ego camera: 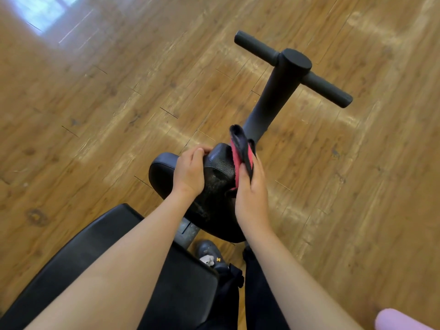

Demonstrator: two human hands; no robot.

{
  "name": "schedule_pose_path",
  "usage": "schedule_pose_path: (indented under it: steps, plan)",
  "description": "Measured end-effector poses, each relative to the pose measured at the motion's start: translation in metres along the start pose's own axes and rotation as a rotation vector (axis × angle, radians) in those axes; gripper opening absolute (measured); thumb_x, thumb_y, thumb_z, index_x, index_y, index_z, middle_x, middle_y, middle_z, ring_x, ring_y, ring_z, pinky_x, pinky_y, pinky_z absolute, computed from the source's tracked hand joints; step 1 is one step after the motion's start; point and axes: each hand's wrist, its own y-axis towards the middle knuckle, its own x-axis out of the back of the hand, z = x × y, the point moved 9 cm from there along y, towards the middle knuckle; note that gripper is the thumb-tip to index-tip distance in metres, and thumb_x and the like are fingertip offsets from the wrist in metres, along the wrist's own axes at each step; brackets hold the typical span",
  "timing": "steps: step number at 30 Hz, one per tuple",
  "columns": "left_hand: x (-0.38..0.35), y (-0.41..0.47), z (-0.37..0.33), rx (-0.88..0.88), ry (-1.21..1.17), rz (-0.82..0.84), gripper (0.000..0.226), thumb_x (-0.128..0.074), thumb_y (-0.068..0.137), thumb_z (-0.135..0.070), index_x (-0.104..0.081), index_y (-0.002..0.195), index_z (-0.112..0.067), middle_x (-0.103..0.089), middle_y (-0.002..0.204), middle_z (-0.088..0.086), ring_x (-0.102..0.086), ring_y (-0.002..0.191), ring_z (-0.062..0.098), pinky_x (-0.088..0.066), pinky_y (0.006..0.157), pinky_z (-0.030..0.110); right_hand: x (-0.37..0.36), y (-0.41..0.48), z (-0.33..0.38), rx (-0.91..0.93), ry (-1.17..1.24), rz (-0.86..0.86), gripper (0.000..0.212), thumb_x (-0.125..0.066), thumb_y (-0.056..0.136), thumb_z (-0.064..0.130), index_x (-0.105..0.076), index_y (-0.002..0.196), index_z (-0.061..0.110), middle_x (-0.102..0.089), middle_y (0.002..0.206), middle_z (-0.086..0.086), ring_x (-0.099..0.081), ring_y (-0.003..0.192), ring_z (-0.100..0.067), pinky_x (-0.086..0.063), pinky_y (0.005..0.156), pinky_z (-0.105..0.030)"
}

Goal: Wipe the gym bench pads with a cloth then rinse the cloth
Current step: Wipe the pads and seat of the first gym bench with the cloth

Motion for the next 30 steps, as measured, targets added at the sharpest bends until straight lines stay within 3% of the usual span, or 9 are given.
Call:
schedule_pose_path:
  steps: [3,6,8,11,13,16,20,24,30]
  plan:
    - [0.001,-0.001,-0.002,0.009,-0.023,-0.011,0.042,-0.025,0.088,-0.032,-0.067,0.082,-0.029,-0.066,0.085,-0.010,-0.058,0.091,0.014,-0.045,0.086,0.036,-0.005,-0.029,-0.023,-0.167,0.161,-0.021,0.033,-0.034,0.103,0.032,-0.036,0.128,0.054,-0.052,0.136,0.010,-0.055,0.116,-0.006,-0.052,0.086,-0.019]
    - [0.001,0.000,0.002,0.024,-0.034,-0.016,0.041,-0.026,0.088,-0.031,-0.066,0.082,-0.029,-0.066,0.085,-0.008,-0.058,0.090,0.013,-0.045,0.084,0.035,-0.010,-0.015,-0.023,-0.251,0.238,-0.065,0.037,-0.033,0.101,0.039,-0.038,0.137,0.047,-0.048,0.141,0.010,-0.046,0.129,-0.011,-0.043,0.106,-0.039]
    - [0.000,0.001,0.003,0.025,-0.032,-0.020,0.042,-0.025,0.088,-0.031,-0.067,0.085,-0.027,-0.066,0.086,-0.007,-0.058,0.090,0.012,-0.045,0.083,0.033,-0.009,0.003,-0.023,-0.311,0.293,-0.102,0.045,-0.032,0.102,0.041,-0.031,0.147,0.037,-0.042,0.147,0.008,-0.039,0.136,-0.013,-0.034,0.113,-0.041]
    - [0.000,0.002,0.006,0.025,-0.010,-0.018,0.044,-0.026,0.089,-0.029,-0.069,0.090,-0.021,-0.066,0.087,-0.007,-0.058,0.090,0.009,-0.046,0.082,0.031,-0.010,-0.005,-0.023,-0.345,0.314,-0.105,0.047,-0.030,0.102,0.043,-0.027,0.148,0.034,-0.042,0.145,0.011,-0.040,0.133,-0.008,-0.036,0.111,-0.032]
    - [0.000,0.003,0.007,0.026,-0.011,-0.021,0.044,-0.028,0.088,-0.028,-0.070,0.090,-0.020,-0.067,0.088,-0.005,-0.059,0.090,0.011,-0.046,0.082,0.033,-0.017,-0.033,-0.024,-0.370,0.328,-0.096,0.044,-0.030,0.102,0.042,-0.033,0.145,0.031,-0.052,0.131,0.016,-0.051,0.118,0.001,-0.045,0.093,-0.016]
    - [0.000,0.003,0.008,0.040,-0.032,-0.014,0.044,-0.029,0.087,-0.029,-0.071,0.089,-0.018,-0.068,0.087,-0.004,-0.059,0.090,0.014,-0.046,0.082,0.037,-0.028,-0.056,-0.028,-0.413,0.360,-0.093,0.044,-0.031,0.103,0.037,-0.032,0.146,0.030,-0.053,0.133,0.010,-0.051,0.120,-0.005,-0.045,0.083,-0.010]
    - [0.000,0.002,0.006,0.051,-0.039,-0.017,0.046,-0.028,0.087,-0.033,-0.071,0.090,-0.017,-0.067,0.087,-0.004,-0.059,0.090,0.014,-0.046,0.082,0.037,-0.031,-0.039,-0.022,-0.456,0.552,-0.154,0.043,-0.032,0.104,0.033,-0.029,0.147,0.036,-0.053,0.135,0.006,-0.051,0.122,-0.011,-0.046,0.102,-0.034]
    - [-0.001,0.000,0.001,0.054,-0.012,0.000,0.039,-0.027,0.088,-0.030,-0.065,0.079,-0.030,-0.062,0.079,-0.012,-0.055,0.081,0.004,-0.041,0.075,0.028,-0.024,-0.029,-0.021,-0.453,0.615,-0.152,0.039,-0.035,0.104,0.029,-0.039,0.143,0.031,-0.058,0.129,0.002,-0.056,0.117,-0.015,-0.050,0.096,-0.035]
    - [0.002,-0.005,-0.010,0.071,-0.055,0.048,0.039,-0.034,0.097,-0.024,-0.063,0.072,-0.030,-0.059,0.074,-0.011,-0.053,0.077,0.009,-0.040,0.074,0.031,-0.009,-0.021,-0.007,-0.220,0.235,-0.105,0.051,-0.038,0.094,0.045,-0.036,0.145,0.035,-0.042,0.147,0.010,-0.038,0.136,-0.010,-0.034,0.113,-0.043]
